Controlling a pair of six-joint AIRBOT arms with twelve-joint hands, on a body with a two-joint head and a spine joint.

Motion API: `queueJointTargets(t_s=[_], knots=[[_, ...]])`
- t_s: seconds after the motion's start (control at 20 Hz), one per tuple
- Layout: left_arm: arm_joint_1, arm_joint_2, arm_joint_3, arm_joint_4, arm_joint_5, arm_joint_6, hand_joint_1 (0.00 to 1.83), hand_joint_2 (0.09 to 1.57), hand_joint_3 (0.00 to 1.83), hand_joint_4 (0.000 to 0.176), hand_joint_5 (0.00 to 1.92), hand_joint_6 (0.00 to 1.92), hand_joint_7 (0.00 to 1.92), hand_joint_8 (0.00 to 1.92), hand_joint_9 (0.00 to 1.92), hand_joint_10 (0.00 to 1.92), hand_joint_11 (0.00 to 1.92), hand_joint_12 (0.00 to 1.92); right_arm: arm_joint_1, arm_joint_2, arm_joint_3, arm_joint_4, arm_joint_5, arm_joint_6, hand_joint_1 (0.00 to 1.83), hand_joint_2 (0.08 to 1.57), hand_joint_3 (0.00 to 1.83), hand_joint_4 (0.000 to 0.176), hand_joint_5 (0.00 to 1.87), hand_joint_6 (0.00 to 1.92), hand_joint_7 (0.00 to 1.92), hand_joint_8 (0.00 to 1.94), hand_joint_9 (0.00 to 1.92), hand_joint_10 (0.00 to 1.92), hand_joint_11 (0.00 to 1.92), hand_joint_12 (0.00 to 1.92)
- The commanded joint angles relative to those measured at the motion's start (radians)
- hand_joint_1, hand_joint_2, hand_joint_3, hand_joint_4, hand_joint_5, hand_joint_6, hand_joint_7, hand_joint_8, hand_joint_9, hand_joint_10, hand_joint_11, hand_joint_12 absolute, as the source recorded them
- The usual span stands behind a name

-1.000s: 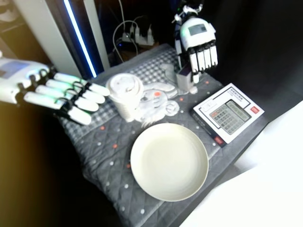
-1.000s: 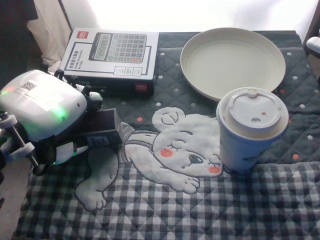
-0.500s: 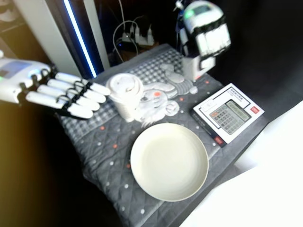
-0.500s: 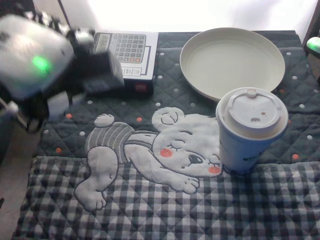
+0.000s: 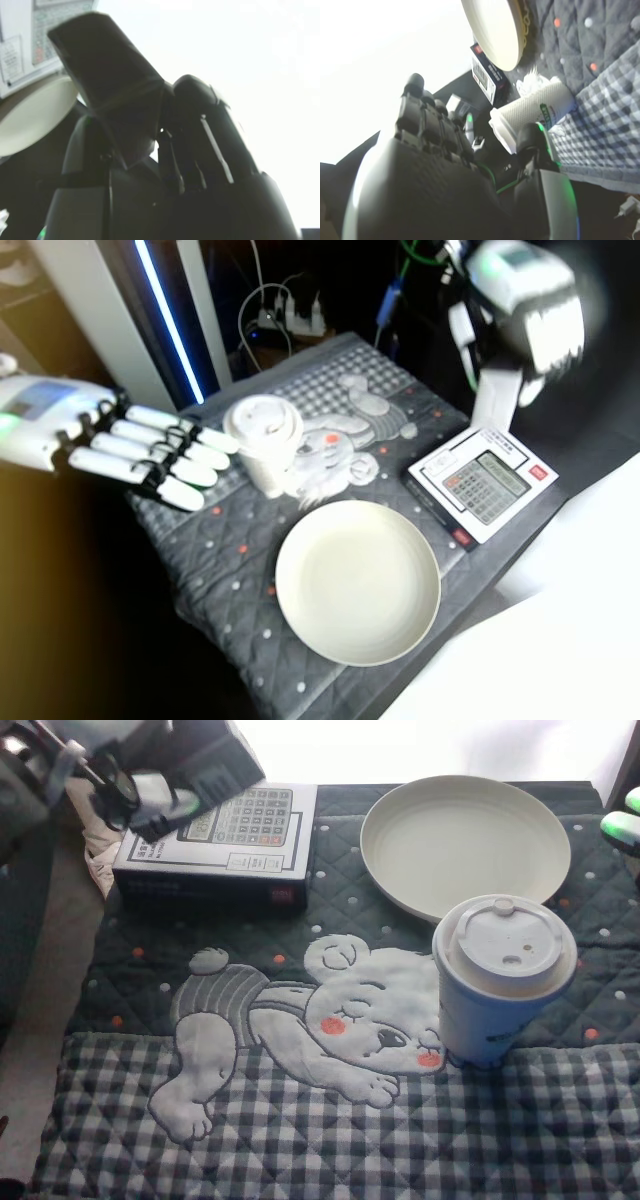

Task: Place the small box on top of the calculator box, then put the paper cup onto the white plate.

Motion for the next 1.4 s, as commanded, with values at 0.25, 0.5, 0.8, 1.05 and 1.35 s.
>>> queueJointTargets(t_s=[0.25,0.5,0.8,1.05,1.35], knots=[[-0.009,-0.025,0.036,0.004,-0.022,0.004,0.60,1.11,0.00,0.169,0.01,0.05,0.02,0.03,0.01,0.33,0.00,1.32,0.010,0.006,0.008,0.008,0.113,-0.006,0.49,1.31,0.01,0.000,0.00,0.00,0.00,0.00,0.00,0.00,0.00,0.00],[-0.003,-0.005,0.001,0.038,-0.060,0.004,0.48,0.98,0.00,0.176,0.00,0.00,0.00,0.00,0.00,0.00,0.00,0.02,0.010,0.006,0.008,0.005,0.106,-0.006,0.49,1.32,0.01,0.000,0.00,0.00,0.00,0.00,0.00,0.00,0.00,0.00],[0.084,0.151,-0.183,0.215,-0.232,-0.072,0.44,0.93,0.00,0.176,0.00,0.00,0.00,0.00,0.00,0.00,0.00,0.00,0.010,0.020,0.007,-0.010,0.115,0.048,0.73,1.25,0.00,0.000,0.00,0.00,0.00,0.00,0.00,0.00,0.00,0.00],[0.278,0.273,-0.287,0.402,-0.417,-0.415,0.45,0.97,0.00,0.176,0.00,0.00,0.00,0.00,0.00,0.00,0.00,0.00,0.010,0.029,0.000,-0.062,0.144,0.104,0.71,1.16,0.01,0.020,0.00,0.00,0.00,0.00,0.00,0.00,0.00,0.66],[0.416,0.306,-0.352,0.395,-0.547,-0.428,0.59,1.08,0.03,0.176,0.00,0.00,0.00,0.00,0.00,0.00,0.00,0.00,0.013,0.030,-0.008,-0.130,0.170,0.136,0.66,1.10,0.00,0.036,0.00,0.00,0.00,0.00,0.00,0.00,0.00,0.00]])
